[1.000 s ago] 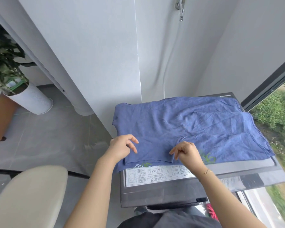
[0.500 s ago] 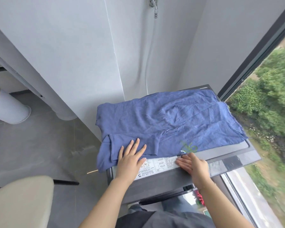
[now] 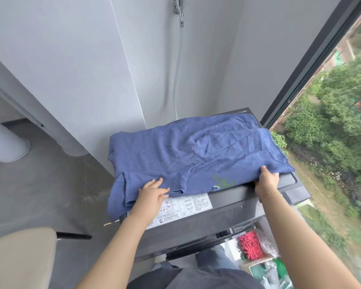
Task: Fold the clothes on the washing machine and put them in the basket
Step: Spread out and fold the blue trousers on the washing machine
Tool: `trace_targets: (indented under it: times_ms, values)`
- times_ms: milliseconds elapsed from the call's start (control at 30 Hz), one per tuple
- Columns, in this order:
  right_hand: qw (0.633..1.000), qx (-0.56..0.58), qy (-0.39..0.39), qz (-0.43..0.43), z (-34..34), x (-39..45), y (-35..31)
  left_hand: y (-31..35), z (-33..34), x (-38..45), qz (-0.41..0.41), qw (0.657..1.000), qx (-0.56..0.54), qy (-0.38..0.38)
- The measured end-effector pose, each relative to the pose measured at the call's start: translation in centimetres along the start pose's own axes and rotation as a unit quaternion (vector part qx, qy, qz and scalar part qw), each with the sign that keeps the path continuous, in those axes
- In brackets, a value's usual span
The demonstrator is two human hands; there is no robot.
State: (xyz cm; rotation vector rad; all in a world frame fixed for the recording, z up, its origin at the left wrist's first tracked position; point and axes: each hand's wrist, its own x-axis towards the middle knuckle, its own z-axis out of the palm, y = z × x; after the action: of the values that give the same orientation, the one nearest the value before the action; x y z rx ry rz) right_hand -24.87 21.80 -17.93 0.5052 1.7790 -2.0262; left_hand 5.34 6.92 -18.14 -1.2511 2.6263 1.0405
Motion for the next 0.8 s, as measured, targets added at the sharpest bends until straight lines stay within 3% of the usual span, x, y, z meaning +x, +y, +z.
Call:
trace_targets:
  times_ms: [200, 367, 533, 600, 700, 800]
  values:
    - [1.0, 0.01, -0.009, -0.024, -3.2, 1.2, 0.5, 1.7, -0.4, -0.8, -0.017, 0.993, 0.016, -0.116]
    - [0.997, -0.015, 0.05, -0.063, -6.2, 1.8, 1.2, 3.5, 0.3, -3.1, -0.012, 0.985, -0.005, -0.171]
    - [0.984, -0.043, 0.145, -0.096, -8.0, 1.3, 0.5, 4.2, 0.5, -4.5, -0.009, 0.978, 0.045, -0.202]
    - [0.973, -0.097, 0.176, -0.116, -7.9, 1.0, -0.1, 4.6, 0.2, -4.6, -0.018, 0.979, 0.058, -0.193]
    - [0.93, -0.254, 0.2, -0.173, -6.8, -0.4, -0.9, 5.6, -0.4, -3.4, -0.011, 0.994, 0.067, -0.088]
    - [0.893, -0.335, 0.108, -0.28, -4.8, -2.1, -0.8, 6.6, -0.5, -1.6, 0.001, 0.999, 0.047, -0.02]
